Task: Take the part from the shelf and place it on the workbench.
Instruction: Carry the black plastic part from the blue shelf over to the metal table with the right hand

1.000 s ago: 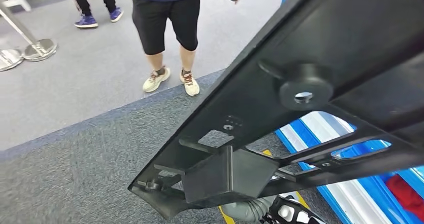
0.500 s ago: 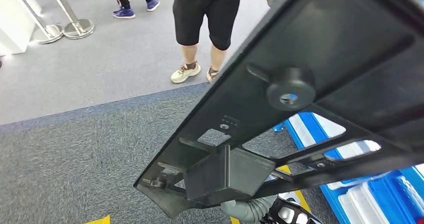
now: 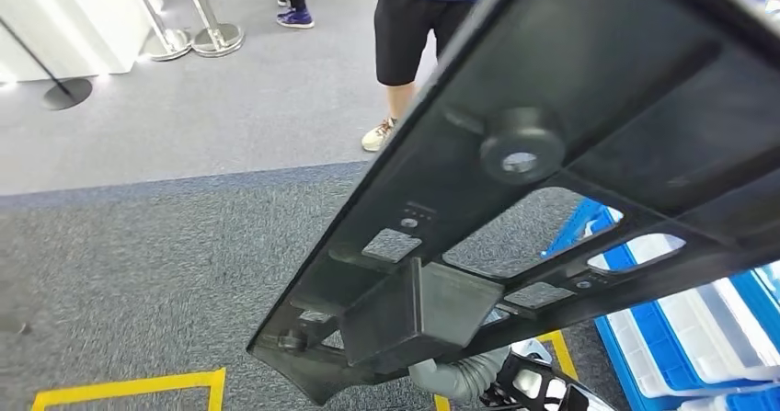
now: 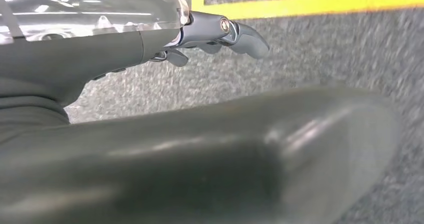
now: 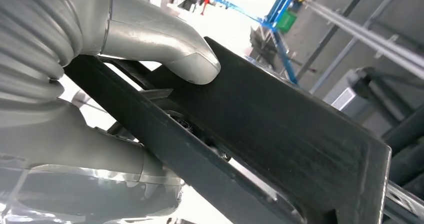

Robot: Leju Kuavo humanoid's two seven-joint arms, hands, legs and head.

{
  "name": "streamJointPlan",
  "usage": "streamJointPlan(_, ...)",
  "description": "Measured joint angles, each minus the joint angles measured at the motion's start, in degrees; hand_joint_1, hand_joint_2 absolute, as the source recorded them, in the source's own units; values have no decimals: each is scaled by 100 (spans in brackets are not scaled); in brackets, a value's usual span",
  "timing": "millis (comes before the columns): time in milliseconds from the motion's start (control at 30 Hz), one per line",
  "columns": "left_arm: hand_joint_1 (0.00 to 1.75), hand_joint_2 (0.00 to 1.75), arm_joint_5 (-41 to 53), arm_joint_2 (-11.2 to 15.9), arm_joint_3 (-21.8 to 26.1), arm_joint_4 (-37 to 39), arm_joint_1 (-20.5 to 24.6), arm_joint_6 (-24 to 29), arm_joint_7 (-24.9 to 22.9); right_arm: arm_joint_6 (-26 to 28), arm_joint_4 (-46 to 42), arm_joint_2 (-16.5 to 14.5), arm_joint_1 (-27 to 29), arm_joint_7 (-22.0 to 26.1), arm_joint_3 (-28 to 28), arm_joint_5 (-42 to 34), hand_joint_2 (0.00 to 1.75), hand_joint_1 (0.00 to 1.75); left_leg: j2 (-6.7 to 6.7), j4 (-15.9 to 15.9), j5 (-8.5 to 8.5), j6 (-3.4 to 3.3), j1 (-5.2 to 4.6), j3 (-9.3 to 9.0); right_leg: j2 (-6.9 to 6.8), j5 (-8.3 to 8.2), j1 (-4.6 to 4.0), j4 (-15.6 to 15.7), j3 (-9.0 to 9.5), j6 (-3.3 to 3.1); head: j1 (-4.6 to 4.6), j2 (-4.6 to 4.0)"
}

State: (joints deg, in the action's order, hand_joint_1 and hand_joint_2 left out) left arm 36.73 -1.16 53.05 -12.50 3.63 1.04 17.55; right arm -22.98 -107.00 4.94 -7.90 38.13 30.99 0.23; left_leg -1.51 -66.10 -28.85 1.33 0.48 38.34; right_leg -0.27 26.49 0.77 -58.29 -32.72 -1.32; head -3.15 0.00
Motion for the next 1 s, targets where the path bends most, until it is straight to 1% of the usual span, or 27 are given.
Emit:
streamJointPlan(33,0,0,30,-6,0,0,18,58,47,5,0,-6,-10,0,-5,8,175,175,67,-410,-192,25,12,204,-82,7,-11,0,0,-12,0,0)
streamJointPlan(67,0,0,53,-12,0,0,23,93,86,9,1,-7,-13,-1,-7,15,175,175,89,-745,-314,42,23,369,-163,14,-21,-1,0,-16,0,0)
streamJointPlan(100,0,0,75,-19,0,0,17,107,118,11,1,-7,-18,-1,-7,22,175,175,100,-898,-327,51,28,442,-243,23,-28,-3,2,-15,0,0)
streamJointPlan(133,0,0,90,-24,0,0,6,101,139,14,1,-6,-27,-1,-7,24,175,175,115,-811,-229,50,30,389,-316,33,-33,-4,10,-9,0,0)
streamJointPlan(167,0,0,101,-26,0,0,-5,86,152,17,1,-3,-44,-2,-6,21,175,175,158,-489,-48,38,28,212,-386,44,-37,-4,25,0,0,0)
streamJointPlan(233,0,0,108,-28,0,0,-3,16,164,21,1,10,-97,-2,-6,-4,175,175,397,359,277,-28,-2,-244,-512,75,-59,-3,67,36,1,0)
streamJointPlan(267,0,0,109,-28,0,0,6,-28,165,16,2,26,-125,-2,-5,-25,175,175,493,636,356,-72,-24,-385,-562,87,-71,0,84,61,1,0)
streamJointPlan(300,0,0,108,-29,0,0,12,-75,163,5,3,49,-152,-2,-5,-54,175,175,541,763,374,-117,-48,-437,-610,96,-80,4,96,91,1,0)
streamJointPlan(367,0,0,105,-28,3,0,1,-144,157,-31,10,104,-197,-2,-4,-110,175,175,424,794,382,-191,-71,-428,-709,106,-79,28,126,158,0,0)
streamJointPlan(400,0,0,101,-31,8,1,-15,-171,153,-56,16,134,-218,-2,-4,-136,175,175,356,828,400,-224,-65,-448,-688,128,-65,18,143,195,1,0)
streamJointPlan(467,0,0,88,-38,29,2,-20,-213,140,-121,24,200,-239,-1,-4,-172,175,175,231,897,443,-290,-40,-508,-418,304,-38,-234,53,245,1,0)
streamJointPlan(500,0,0,76,-44,42,2,-13,-234,134,-156,28,240,-236,-1,-4,-183,175,175,167,911,455,-311,-33,-518,-226,465,-21,-548,-99,253,1,0)
streamJointPlan(533,0,0,62,-47,56,2,-1,-252,127,-188,35,281,-229,-1,-4,-189,175,175,95,912,457,-329,-35,-517,-91,646,-19,-952,-314,252,1,0)
streamJointPlan(567,0,0,50,-50,68,2,7,-267,122,-210,46,315,-221,-1,-4,-189,175,175,18,908,455,-339,-41,-515,-31,780,-19,-1334,-526,251,1,0)
streamJointPlan(600,0,0,37,-53,79,2,7,-283,116,-227,60,344,-216,-2,-4,-189,175,175,-67,903,451,-342,-47,-515,-2,840,-19,-1613,-697,249,1,0)
streamJointPlan(633,0,0,27,-55,88,2,2,-300,107,-236,72,360,-216,-2,-4,-189,175,175,-153,894,447,-341,-50,-517,8,783,-19,-1678,-769,245,1,0)
streamJointPlan(667,0,0,18,-57,93,2,-4,-318,96,-238,81,365,-222,-2,-3,-187,175,175,-239,881,441,-335,-49,-520,26,611,-15,-1507,-723,238,1,0)
streamJointPlan(700,0,0,10,-60,98,2,-8,-342,82,-235,93,367,-244,-2,1,-177,175,175,-322,863,431,-322,-45,-522,112,367,-9,-1154,-587,229,2,0)
streamJointPlan(733,0,0,5,-67,103,2,-5,-374,66,-225,110,367,-276,-1,6,-159,175,175,-400,826,414,-299,-49,-509,277,152,4,-737,-424,218,2,0)
streamJointPlan(767,0,0,6,-74,109,2,6,-407,50,-205,127,368,-310,-1,12,-137,175,175,-471,789,396,-274,-47,-486,416,5,21,-393,-287,215,2,0)
streamJointPlan(800,0,0,12,-79,116,2,14,-444,34,-176,147,371,-339,0,18,-114,175,175,-536,759,379,-243,-42,-454,525,-58,25,-172,-202,207,1,0)
streamJointPlan(833,0,0,20,-82,122,2,15,-474,22,-146,161,376,-351,0,25,-99,175,175,-605,743,370,-207,-31,-423,547,-47,21,-87,-171,193,1,0)
streamJointPlan(867,0,0,28,-82,126,2,6,-496,10,-120,168,381,-353,-1,32,-93,175,175,-675,749,367,-171,-12,-400,475,-36,15,-71,-157,173,0,0)
streamJointPlan(900,0,0,33,-83,130,3,-14,-516,2,-99,173,386,-353,-1,40,-91,175,175,-679,739,361,-139,1,-390,400,-40,7,-42,-132,138,0,0)
streamJointPlan(933,0,0,36,-85,132,3,-31,-529,-4,-85,173,389,-347,-1,48,-89,175,175,-582,679,324,-112,1,-364,323,-45,7,-8,-97,100,-1,0)
streamJointPlan(967,0,0,36,-87,133,4,-36,-537,-8,-70,171,390,-338,-1,53,-87,175,175,-418,525,236,-91,-5,-295,240,-48,8,28,-60,65,0,0)
streamJointPlan(1000,0,0,37,-90,133,4,-30,-543,-9,-53,169,392,-323,-1,56,-84,175,175,-218,256,95,-74,-8,-171,149,-43,-1,52,-28,35,0,0)
